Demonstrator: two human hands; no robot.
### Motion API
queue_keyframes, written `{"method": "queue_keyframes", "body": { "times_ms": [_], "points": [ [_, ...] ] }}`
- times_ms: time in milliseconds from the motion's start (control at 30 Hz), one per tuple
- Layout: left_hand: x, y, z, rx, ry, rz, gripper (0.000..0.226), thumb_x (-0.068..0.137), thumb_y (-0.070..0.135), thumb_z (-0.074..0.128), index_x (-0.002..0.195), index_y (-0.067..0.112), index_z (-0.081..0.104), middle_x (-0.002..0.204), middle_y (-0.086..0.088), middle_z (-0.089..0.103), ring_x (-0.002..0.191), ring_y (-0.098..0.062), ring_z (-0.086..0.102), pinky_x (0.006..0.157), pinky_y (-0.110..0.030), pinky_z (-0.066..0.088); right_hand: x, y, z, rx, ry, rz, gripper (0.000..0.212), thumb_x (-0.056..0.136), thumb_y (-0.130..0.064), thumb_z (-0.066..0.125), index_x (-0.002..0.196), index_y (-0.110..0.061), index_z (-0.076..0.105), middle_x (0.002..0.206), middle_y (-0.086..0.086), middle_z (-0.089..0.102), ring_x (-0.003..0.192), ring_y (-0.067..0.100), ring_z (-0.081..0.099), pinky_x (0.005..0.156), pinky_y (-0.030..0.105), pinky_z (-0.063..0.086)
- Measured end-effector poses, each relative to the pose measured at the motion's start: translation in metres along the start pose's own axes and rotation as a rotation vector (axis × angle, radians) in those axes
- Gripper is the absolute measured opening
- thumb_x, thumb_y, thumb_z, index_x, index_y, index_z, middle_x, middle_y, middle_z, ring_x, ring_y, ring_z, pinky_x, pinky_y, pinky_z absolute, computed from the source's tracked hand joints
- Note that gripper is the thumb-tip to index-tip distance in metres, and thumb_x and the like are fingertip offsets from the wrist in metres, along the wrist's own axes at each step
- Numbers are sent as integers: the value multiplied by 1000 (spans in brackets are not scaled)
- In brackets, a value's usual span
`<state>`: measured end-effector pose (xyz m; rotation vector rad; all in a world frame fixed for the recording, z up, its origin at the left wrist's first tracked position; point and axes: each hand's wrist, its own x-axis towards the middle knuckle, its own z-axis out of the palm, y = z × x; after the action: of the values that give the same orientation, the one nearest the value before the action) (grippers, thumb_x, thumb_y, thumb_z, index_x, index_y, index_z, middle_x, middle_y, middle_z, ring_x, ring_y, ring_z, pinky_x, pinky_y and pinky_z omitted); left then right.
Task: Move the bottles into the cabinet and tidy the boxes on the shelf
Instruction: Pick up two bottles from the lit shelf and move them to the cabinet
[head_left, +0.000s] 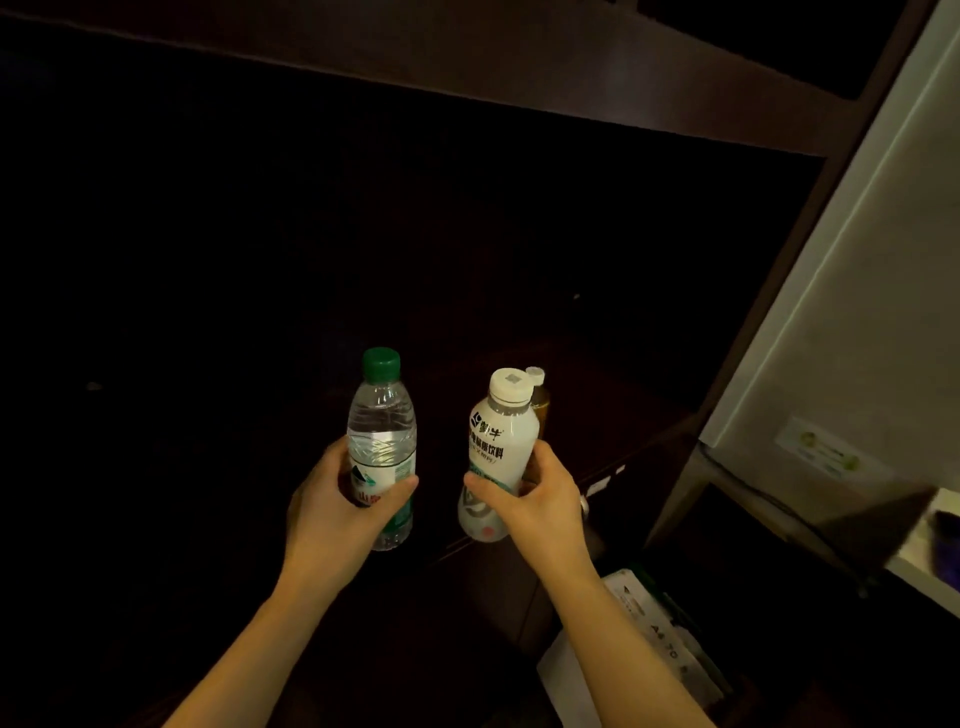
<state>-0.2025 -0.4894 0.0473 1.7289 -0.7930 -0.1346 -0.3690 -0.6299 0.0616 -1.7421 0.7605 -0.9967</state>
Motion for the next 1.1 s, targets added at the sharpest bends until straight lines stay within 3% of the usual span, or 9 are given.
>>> {"method": "queue_keyframes", "body": {
  "times_ms": [100, 233, 400, 633, 867, 1100],
  "points": [
    [7, -14, 7, 10, 32, -53, 77, 61, 62, 80, 129, 43, 49, 114, 24, 62, 106, 3, 58, 84, -25, 49, 17, 16, 8, 6, -33, 11, 64, 68, -28, 93, 124, -25, 62, 111, -15, 72, 100, -5, 68, 78, 16, 57],
    [11, -23, 17, 44, 100, -82, 75, 61, 60, 81, 127, 47, 49, 107, 31, 60, 99, 17, 53, 78, -16, 46, 39, 37, 16, 11, -100, 20, 62, 69, -30, 92, 123, -28, 63, 109, -20, 72, 101, -7, 67, 78, 15, 57],
    [9, -31, 34, 80, 198, -126, 70, 63, 58, 80, 125, 47, 51, 110, 27, 64, 103, 11, 58, 82, -20, 49, 65, 63, 21, 34, -237, 36, 60, 69, -33, 91, 121, -37, 61, 109, -35, 66, 102, -13, 63, 73, 7, 53],
    [3, -33, 63, 152, 327, -199, 67, 67, 53, 82, 126, 46, 51, 108, 31, 62, 101, 23, 53, 79, -10, 43, 92, 96, 23, 83, -374, 63, 65, 66, -35, 92, 123, -36, 62, 111, -23, 71, 106, -4, 67, 88, 27, 58],
    [2, -36, 85, 187, 392, -227, 64, 70, 46, 83, 125, 42, 52, 108, 30, 62, 102, 21, 54, 81, -11, 45, 114, 113, 22, 91, -448, 44, 70, 69, -29, 92, 131, -24, 60, 120, -11, 70, 115, 7, 65, 96, 41, 57],
    [7, -41, 94, 199, 422, -236, 64, 70, 46, 83, 126, 41, 52, 110, 28, 64, 104, 18, 57, 82, -9, 46, 122, 123, 26, 94, -499, 60, 71, 69, -27, 92, 133, -23, 60, 120, -11, 71, 113, 4, 66, 96, 40, 58]
  ]
}}
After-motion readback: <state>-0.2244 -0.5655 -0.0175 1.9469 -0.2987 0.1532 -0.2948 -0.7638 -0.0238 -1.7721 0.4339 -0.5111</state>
